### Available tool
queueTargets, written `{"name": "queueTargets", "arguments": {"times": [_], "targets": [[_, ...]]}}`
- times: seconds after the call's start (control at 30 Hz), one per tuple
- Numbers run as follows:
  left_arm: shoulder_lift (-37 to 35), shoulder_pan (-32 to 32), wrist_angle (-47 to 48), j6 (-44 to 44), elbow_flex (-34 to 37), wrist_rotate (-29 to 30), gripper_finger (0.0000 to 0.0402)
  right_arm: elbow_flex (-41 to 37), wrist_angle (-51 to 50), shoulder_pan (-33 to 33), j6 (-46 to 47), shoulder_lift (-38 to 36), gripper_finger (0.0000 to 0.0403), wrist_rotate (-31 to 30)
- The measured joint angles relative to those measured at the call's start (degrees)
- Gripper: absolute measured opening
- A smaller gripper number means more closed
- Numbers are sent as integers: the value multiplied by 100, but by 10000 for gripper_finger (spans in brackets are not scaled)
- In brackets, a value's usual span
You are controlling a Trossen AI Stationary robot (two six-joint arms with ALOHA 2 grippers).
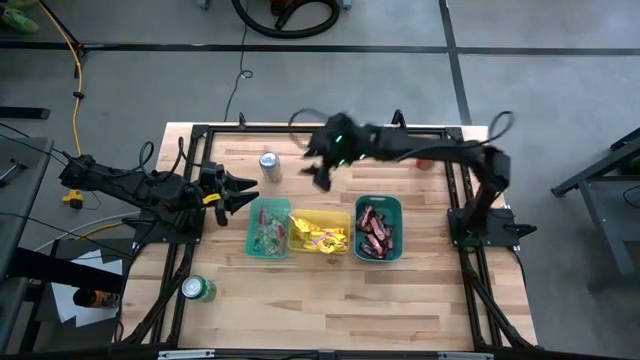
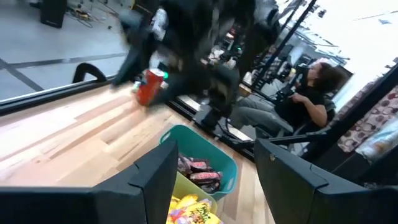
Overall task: Sort candy
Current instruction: Put the green gummy into the green bin
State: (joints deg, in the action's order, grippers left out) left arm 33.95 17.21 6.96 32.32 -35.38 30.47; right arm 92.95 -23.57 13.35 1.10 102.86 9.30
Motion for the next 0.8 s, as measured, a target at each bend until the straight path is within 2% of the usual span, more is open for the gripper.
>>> {"name": "queueTargets", "arguments": {"times": [0.3, 0.47, 0.57, 0.67, 0.8], "targets": [[51, -2, 127, 0, 0, 240, 200, 4, -1856, 1235, -248, -1265, 232, -1500], [98, -4, 95, 0, 0, 314, 200, 4, -2490, 1984, -48, -1546, 232, -1861], [131, -4, 98, 0, 0, 347, 200, 4, -2901, 2378, 247, -1568, 232, -2196], [142, -4, 96, 0, 0, 348, 200, -75, -3307, 2804, 688, -1577, 232, -2851], [144, -4, 94, 0, 0, 348, 200, -670, -3435, 3496, 1764, -1782, 232, -3343]]}}
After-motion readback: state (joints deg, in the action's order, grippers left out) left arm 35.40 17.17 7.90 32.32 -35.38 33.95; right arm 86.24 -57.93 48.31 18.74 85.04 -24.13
